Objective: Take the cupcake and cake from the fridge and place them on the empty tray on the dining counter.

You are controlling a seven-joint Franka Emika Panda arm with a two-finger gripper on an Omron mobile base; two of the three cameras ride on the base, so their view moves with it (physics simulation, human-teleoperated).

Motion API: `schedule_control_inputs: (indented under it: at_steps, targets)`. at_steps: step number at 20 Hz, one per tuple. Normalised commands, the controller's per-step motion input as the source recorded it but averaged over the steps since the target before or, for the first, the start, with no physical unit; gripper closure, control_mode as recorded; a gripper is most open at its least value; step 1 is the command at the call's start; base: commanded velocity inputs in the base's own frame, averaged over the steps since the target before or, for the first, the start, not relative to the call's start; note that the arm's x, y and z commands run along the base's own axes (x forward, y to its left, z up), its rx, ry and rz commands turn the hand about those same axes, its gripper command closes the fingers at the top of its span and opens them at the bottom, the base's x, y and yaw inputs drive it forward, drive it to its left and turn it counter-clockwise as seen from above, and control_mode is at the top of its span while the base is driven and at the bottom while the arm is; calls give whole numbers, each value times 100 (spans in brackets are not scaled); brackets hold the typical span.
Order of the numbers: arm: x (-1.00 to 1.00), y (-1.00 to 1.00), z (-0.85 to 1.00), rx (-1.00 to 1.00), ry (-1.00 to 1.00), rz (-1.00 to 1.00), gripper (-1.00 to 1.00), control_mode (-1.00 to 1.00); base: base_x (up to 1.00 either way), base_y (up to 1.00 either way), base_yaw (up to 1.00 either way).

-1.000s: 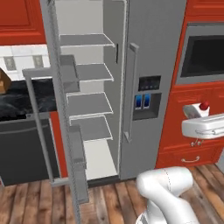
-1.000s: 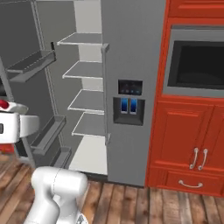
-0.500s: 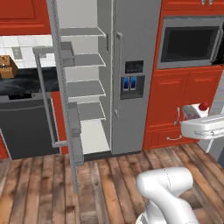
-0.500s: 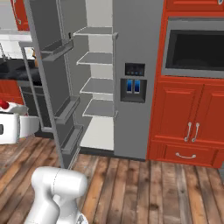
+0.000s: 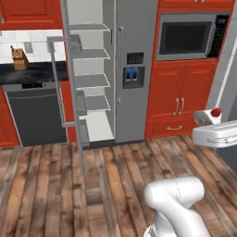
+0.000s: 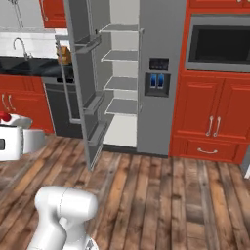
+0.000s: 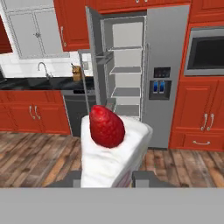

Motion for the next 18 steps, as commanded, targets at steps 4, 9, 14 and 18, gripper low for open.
schedule_control_inputs:
  at_steps: [4,9,14,18]
  targets:
    - [0,0,0,0,0,0,100,100,-100,47,0]
    - [0,0,0,0,0,0,100,100,-100,13,0]
    - [0,0,0,0,0,0,100,100,-100,13,0]
    - [0,0,0,0,0,0,100,100,-100,61,0]
